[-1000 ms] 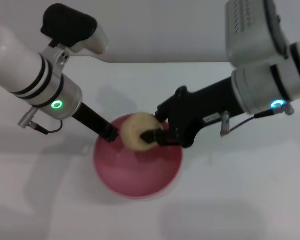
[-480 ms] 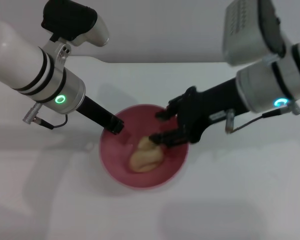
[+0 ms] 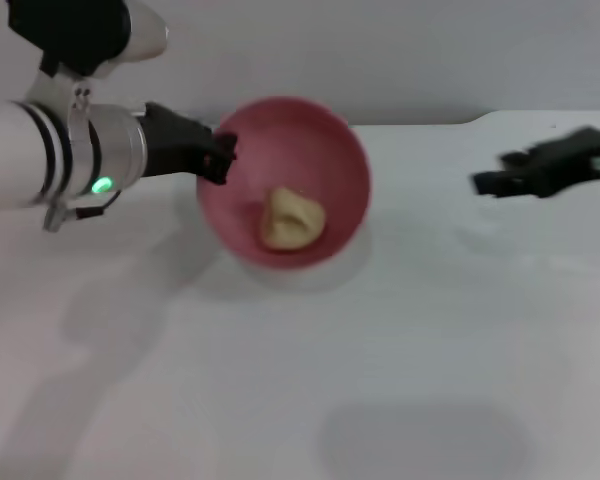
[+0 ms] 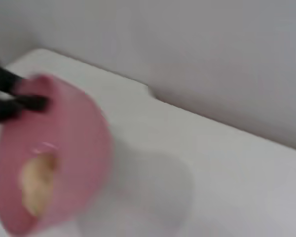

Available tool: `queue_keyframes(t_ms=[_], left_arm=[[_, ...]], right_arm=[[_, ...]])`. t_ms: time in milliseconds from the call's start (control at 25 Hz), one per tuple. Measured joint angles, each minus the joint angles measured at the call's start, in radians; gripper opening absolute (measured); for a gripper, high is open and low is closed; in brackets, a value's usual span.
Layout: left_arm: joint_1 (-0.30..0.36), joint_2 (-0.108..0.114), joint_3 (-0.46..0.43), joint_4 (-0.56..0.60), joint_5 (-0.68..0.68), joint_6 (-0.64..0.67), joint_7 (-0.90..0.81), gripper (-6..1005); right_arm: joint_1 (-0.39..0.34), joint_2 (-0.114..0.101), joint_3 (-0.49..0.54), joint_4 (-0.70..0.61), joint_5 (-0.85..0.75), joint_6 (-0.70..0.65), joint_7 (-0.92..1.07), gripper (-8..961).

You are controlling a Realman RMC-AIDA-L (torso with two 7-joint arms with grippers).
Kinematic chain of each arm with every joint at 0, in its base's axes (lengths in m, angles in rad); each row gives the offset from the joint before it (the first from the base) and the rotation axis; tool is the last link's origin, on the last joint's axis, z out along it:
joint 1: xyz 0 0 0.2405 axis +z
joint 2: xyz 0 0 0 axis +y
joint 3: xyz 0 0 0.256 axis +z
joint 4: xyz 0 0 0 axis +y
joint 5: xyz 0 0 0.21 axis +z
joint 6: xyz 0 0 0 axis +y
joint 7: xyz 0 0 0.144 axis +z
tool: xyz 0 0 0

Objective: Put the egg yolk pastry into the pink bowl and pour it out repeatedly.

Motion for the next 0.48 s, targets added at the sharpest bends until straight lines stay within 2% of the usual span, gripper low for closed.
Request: queue_keyframes(t_ms=[120, 160, 200, 240, 360, 480], left_arm=[[0.087, 0.001, 0.123, 0.022, 0.008, -0.231, 0.072, -2], [0.12, 0.001, 0.191, 0.023, 0.01, -0.353, 0.12, -2], [0.134, 0.001, 0.229, 0.02, 0.014, -0.414, 0.145, -2], [0.134, 0.001, 0.229, 0.02, 0.014, -0.414, 0.145, -2], [0.163, 0.0, 0.343, -0.014, 0.059, -0.611, 0.225, -2], [0.186, -0.005, 0.46, -0.1, 0.148, -0.89, 0.321, -2]], right_arm=[[-0.026, -0.003, 0.096, 0.037, -0.019, 0.001, -0.003, 523], [-0.046, -0.002, 0.14, 0.041, -0.019, 0.003, -0.008, 524], [-0.055, -0.001, 0.158, 0.042, -0.019, 0.003, -0.011, 525], [-0.055, -0.001, 0.158, 0.042, -0.019, 0.003, -0.011, 526], [-0.076, 0.002, 0.213, 0.042, -0.016, 0.0, -0.014, 529], [-0.093, 0.003, 0.235, 0.044, -0.014, -0.004, -0.014, 532]])
